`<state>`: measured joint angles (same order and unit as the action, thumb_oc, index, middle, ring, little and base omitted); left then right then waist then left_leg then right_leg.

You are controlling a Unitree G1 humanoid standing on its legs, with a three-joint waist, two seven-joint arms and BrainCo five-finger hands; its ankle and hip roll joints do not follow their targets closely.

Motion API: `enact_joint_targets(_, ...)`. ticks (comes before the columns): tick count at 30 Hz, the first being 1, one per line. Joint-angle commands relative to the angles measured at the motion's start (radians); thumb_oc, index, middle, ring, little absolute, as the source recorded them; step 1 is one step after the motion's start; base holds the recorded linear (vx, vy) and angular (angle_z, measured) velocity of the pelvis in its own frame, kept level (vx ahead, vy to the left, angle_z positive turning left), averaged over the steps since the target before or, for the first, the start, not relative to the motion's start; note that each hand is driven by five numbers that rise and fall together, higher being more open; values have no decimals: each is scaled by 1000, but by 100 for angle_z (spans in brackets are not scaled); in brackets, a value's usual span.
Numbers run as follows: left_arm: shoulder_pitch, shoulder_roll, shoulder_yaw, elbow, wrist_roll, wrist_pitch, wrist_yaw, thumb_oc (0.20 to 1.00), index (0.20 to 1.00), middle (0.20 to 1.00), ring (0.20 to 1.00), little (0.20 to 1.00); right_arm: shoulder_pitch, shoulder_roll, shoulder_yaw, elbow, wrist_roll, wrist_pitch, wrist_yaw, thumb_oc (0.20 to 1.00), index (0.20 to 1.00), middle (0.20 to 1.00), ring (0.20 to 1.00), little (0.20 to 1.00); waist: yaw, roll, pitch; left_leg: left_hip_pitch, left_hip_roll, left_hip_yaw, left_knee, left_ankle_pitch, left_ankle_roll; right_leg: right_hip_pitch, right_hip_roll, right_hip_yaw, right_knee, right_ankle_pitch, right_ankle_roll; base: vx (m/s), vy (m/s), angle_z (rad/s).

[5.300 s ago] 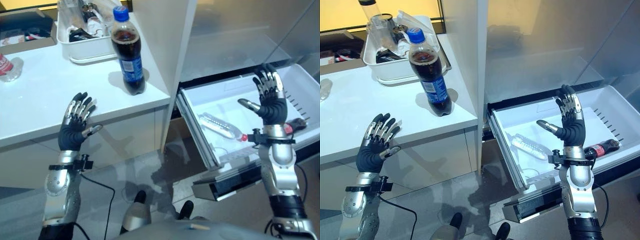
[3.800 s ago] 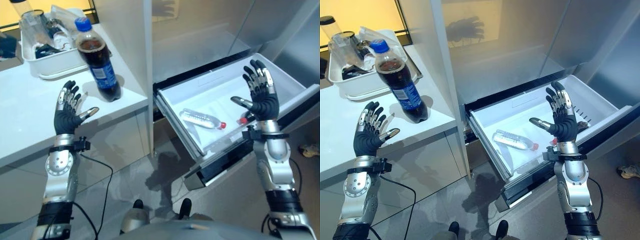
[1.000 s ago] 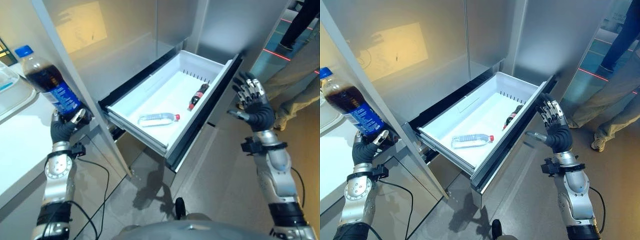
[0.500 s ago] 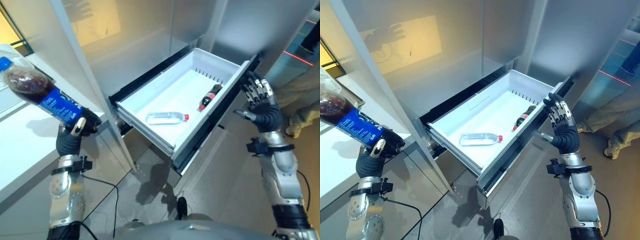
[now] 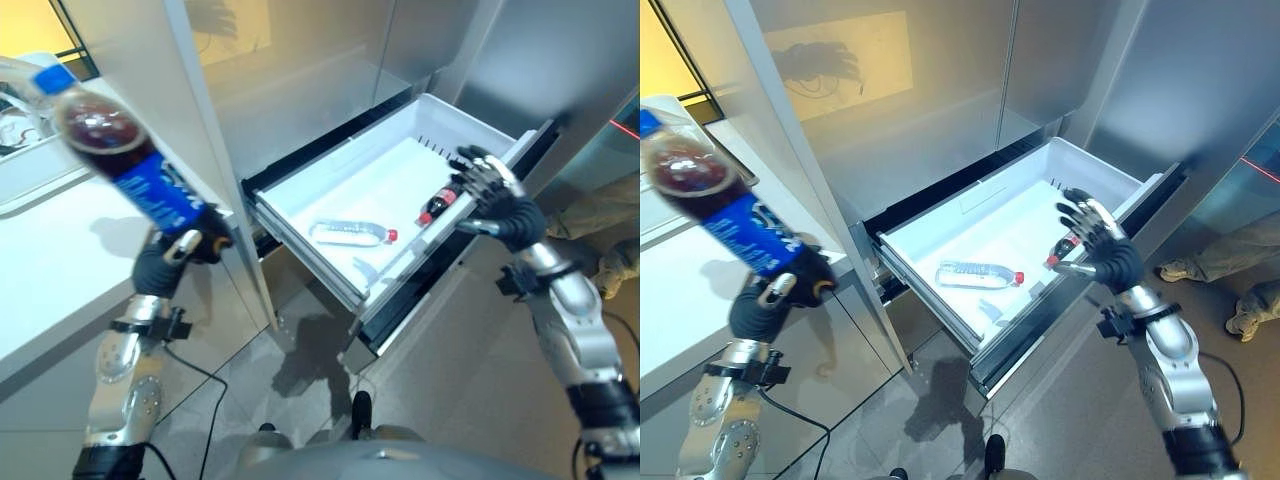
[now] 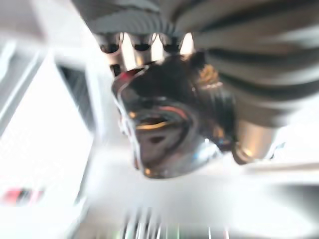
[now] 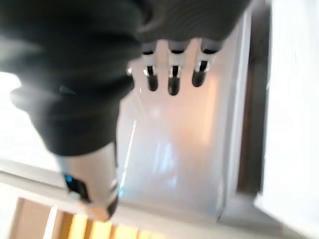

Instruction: Take the drinks into the refrigerator

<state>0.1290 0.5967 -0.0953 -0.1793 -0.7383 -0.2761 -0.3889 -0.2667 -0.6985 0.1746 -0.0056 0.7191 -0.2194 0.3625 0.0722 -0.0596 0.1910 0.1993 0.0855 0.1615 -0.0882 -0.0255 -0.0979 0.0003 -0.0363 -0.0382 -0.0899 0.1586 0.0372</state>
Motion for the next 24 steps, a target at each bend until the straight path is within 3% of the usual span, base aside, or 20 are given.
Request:
enact_joint_targets(1,-123,82,-17,-186,-59,-47,-102,200,200,200,200,200,-145,-42,70,-5,146,10,60,1000,1000,1000,1000,1000,22,-18,-24,-24,-53,-30,95,-111,87,27,-52,-4,177,-150,67,0,0,0)
enact_joint_targets(3,-170,185,-105,-184,-70,-32,-127,200,200,200,200,200,-263,-98,205,2,208,50,106,1000,1000,1000,1000,1000,24,-19,-26,-21,-51,-28,88,-104,84,26,-50,-6,178,-149,69,-6,-5,-2)
enact_joint_targets(10,-289,298,-235,-159,-65,-25,-131,200,200,200,200,200,-437,-63,413,25,255,86,121,1000,1000,1000,1000,1000,29,-10,-16,-17,-48,-27,79,-95,82,24,-51,-10,182,-149,73,-3,-3,-1)
enact_joint_targets(16,-368,295,-324,-121,-25,-24,-122,200,200,200,200,200,-467,21,464,14,264,101,119,1000,1000,1000,1000,1000,31,1,-4,-27,-50,-29,87,-94,84,16,-53,-10,185,-149,73,0,0,0)
enact_joint_targets(24,-372,280,-342,-96,32,-28,-110,200,200,200,200,200,-407,120,475,-23,309,135,132,1000,1000,1000,1000,1000,31,7,1,-29,-50,-30,84,-93,86,16,-52,-9,180,-149,72,0,0,0)
